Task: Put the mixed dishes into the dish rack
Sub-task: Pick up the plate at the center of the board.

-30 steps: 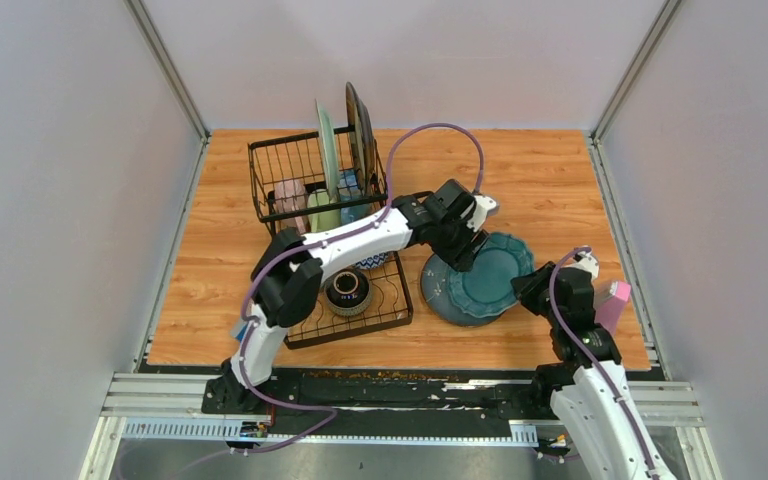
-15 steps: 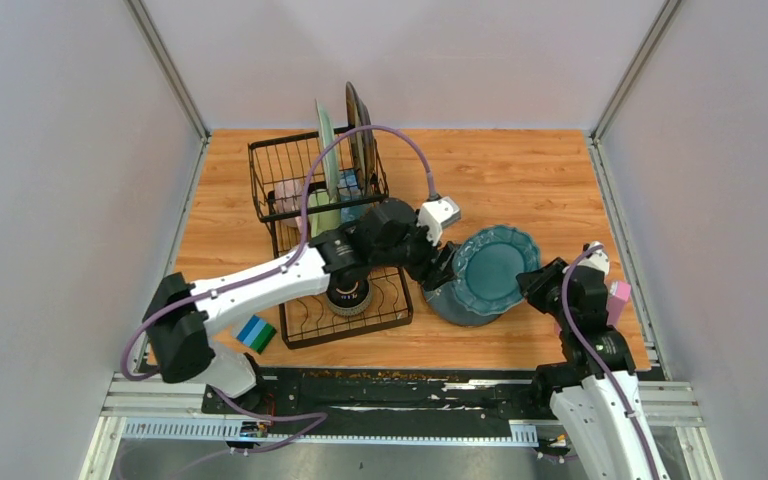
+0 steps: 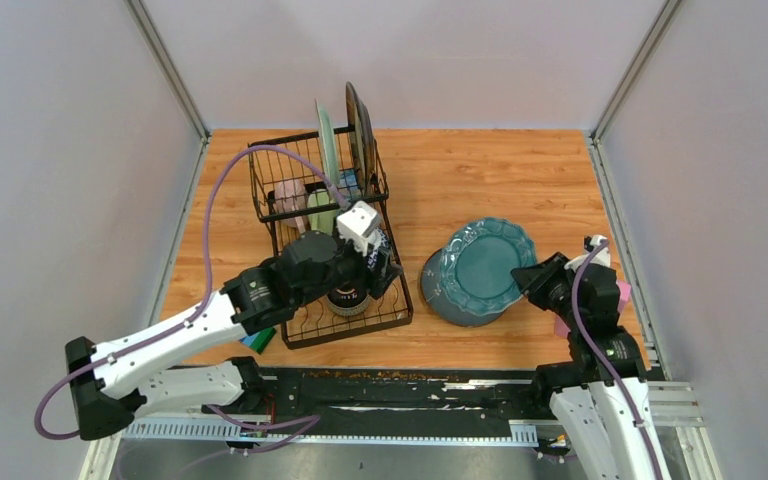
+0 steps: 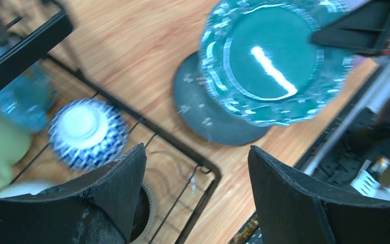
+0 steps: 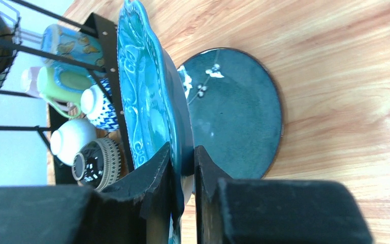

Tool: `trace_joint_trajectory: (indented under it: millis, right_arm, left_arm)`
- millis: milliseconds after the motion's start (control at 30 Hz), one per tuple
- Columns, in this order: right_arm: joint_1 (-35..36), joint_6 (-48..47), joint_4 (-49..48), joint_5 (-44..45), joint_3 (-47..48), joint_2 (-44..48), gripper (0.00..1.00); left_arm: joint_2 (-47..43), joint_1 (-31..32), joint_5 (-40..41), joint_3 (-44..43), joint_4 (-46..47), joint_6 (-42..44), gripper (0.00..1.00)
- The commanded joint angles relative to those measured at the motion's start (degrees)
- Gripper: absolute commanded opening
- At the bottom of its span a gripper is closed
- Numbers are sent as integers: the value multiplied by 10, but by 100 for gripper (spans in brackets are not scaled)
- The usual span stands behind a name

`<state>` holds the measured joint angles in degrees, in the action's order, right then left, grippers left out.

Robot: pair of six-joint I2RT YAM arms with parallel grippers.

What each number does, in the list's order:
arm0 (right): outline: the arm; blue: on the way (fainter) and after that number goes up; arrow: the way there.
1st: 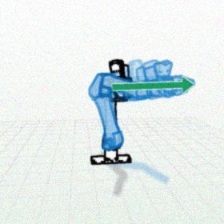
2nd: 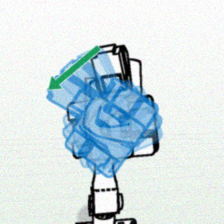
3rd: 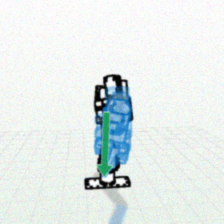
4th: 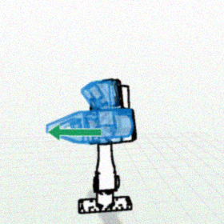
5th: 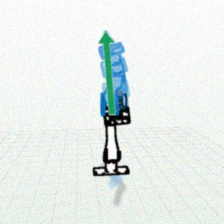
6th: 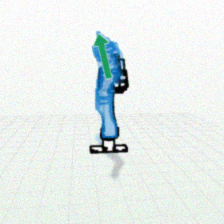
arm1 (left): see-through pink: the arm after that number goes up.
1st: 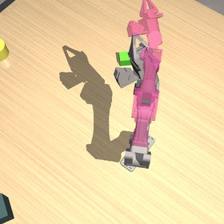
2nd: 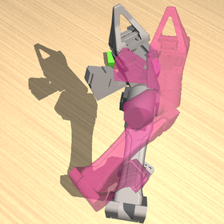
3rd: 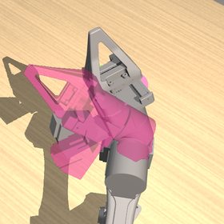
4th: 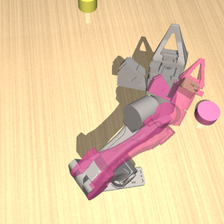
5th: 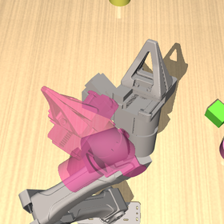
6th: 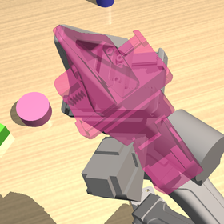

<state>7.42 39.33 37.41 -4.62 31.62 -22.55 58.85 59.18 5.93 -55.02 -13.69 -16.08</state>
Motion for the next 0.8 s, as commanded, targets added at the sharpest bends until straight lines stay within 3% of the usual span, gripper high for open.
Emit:
trace_joint_trajectory:
  millis: [0, 200, 467, 633, 767]
  right_arm:
    - [1, -11, -103, -85, 79, -11, 0]
    - [3, -61, -98, -170, 110, -59, 0]
    - [54, -97, -101, -219, 131, -90, 0]
    - [201, -116, -105, -108, 143, -118, 0]
    - [362, -132, -114, 40, 168, -163, 0]
  left_arm:
    - [-70, 2, 186, 32, -62, -55, 82]
    - [-130, 2, 346, 38, -138, -96, 90]
    - [-116, 2, 509, 7, -308, -214, 100]
    - [-126, -15, 525, 3, -314, -210, 100]
    - [-140, -82, 451, 0, -298, -173, 100]
